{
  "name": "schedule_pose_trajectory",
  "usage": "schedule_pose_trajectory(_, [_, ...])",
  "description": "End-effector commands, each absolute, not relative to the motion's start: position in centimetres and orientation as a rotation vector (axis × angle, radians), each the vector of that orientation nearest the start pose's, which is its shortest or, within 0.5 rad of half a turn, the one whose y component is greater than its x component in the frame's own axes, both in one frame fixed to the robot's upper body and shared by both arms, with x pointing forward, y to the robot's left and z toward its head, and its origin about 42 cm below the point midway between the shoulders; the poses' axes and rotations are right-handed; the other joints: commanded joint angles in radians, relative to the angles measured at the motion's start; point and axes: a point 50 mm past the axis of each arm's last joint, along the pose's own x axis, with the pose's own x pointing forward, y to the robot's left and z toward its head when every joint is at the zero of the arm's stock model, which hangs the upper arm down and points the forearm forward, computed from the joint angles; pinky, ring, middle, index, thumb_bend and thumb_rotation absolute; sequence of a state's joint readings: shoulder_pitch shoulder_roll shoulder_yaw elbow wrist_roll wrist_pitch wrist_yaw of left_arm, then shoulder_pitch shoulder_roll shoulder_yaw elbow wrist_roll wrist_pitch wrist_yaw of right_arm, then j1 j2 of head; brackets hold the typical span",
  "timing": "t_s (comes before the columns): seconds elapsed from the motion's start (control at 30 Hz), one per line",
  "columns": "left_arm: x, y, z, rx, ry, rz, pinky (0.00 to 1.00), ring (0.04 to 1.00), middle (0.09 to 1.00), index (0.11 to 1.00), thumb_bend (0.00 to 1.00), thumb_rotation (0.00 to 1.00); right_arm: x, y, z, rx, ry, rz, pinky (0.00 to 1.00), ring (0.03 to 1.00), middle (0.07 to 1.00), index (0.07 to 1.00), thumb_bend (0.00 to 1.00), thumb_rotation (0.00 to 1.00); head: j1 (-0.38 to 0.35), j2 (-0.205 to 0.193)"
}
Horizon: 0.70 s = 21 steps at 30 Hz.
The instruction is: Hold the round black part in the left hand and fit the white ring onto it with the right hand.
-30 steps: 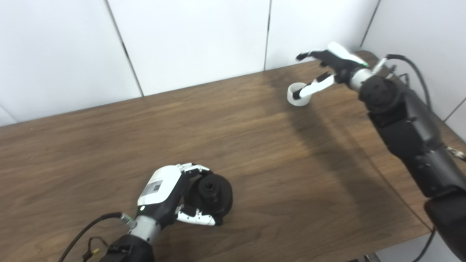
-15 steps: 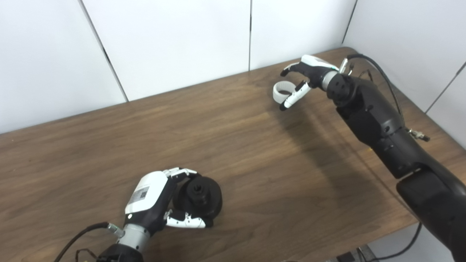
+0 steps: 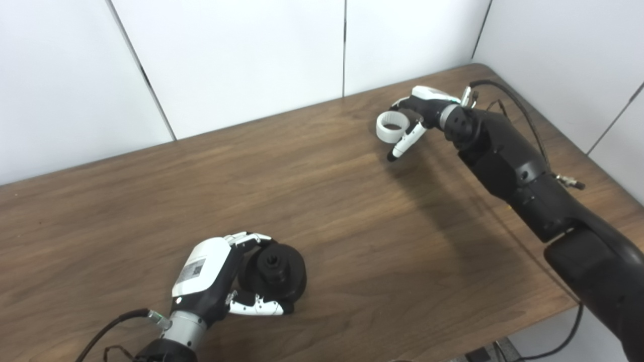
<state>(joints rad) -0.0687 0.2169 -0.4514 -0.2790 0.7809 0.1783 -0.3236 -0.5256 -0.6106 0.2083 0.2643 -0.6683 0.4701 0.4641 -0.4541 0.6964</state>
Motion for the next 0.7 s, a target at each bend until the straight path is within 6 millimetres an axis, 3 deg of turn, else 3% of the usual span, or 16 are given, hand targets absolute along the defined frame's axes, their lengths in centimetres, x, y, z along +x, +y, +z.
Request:
schedule_pose_trajectory(0.0, [26.3,15.6,13.5,1.059,-0.084,-0.579,0.88,0.865,0.772,0.484,0.52,0.05,44.5,-38.0,25.2,-1.258,0.356,0.031,0.99,0.988,0.941,0.850,0.97,0.28,0.002,0.002])
schedule_pose_trajectory(0.2, [26.2,15.5,13.7,1.066,-0.068,-0.575,0.90,0.875,0.785,0.484,0.52,0.05,44.5,-37.8,24.9,-1.253,0.348,0.029,1.00,0.989,0.929,0.835,0.94,0.26,0.006,0.005])
schedule_pose_trajectory(0.6, [26.2,15.4,13.8,1.064,-0.073,-0.571,0.89,0.872,0.783,0.484,0.52,0.05,44.3,-38.1,24.4,-1.235,0.343,0.000,0.98,0.964,0.891,0.666,0.85,0.23,0.014,0.014])
schedule_pose_trajectory(0.63, [26.2,15.4,13.8,1.066,-0.074,-0.570,0.89,0.872,0.783,0.484,0.52,0.05,44.3,-38.1,24.3,-1.232,0.341,-0.001,0.96,0.953,0.874,0.629,0.82,0.19,0.014,0.014])
schedule_pose_trajectory(0.67, [26.2,15.4,13.8,1.068,-0.075,-0.570,0.89,0.872,0.783,0.484,0.52,0.05,44.3,-38.1,24.2,-1.231,0.340,-0.002,0.96,0.945,0.860,0.562,0.67,0.17,0.014,0.014])
